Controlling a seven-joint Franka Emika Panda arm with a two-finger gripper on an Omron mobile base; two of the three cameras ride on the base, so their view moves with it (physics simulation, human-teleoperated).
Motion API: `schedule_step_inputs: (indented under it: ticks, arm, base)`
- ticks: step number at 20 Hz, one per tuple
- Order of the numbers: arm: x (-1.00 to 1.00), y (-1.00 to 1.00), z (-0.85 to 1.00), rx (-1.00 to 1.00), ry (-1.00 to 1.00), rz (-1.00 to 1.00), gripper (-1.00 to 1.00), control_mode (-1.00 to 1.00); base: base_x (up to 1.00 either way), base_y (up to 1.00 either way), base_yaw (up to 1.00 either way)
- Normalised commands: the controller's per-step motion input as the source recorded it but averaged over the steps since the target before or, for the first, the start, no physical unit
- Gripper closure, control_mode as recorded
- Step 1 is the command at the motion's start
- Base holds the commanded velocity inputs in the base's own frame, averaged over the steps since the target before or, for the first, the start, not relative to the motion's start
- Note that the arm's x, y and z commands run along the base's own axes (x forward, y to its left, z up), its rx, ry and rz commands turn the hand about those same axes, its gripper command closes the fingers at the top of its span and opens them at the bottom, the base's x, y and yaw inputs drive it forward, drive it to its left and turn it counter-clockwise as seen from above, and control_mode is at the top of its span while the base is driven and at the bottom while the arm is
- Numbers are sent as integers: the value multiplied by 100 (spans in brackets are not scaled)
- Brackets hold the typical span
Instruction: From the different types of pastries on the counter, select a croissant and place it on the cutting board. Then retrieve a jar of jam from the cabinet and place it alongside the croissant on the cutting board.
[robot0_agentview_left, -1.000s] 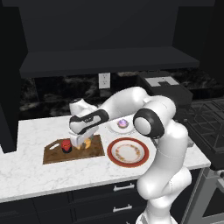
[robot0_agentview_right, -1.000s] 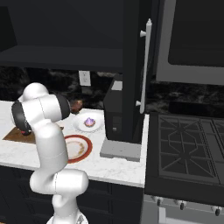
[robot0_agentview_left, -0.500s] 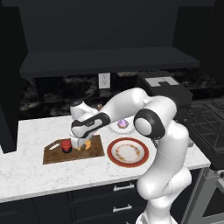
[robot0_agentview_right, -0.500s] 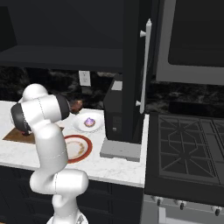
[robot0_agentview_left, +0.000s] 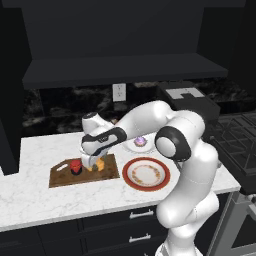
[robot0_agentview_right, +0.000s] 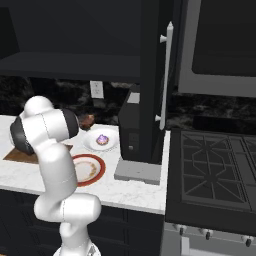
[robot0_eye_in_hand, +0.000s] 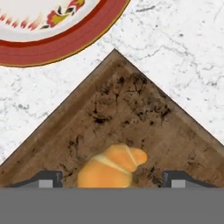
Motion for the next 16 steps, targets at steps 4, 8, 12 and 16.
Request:
schedule_step_inputs:
  ticks: [4, 8, 12, 16]
  arm:
    - [1, 0, 44, 1, 5, 0, -100, -100]
    - [0, 0, 45, 0, 0, 0, -100, -100]
    - [-4, -11, 22, 0, 0, 0, -100, -100]
    - [-22, -52, 0, 7, 0, 0, -100, -100]
  base:
    - [0, 0, 0]
    - [0, 0, 0]
    - [0, 0, 0]
    - [0, 0, 0]
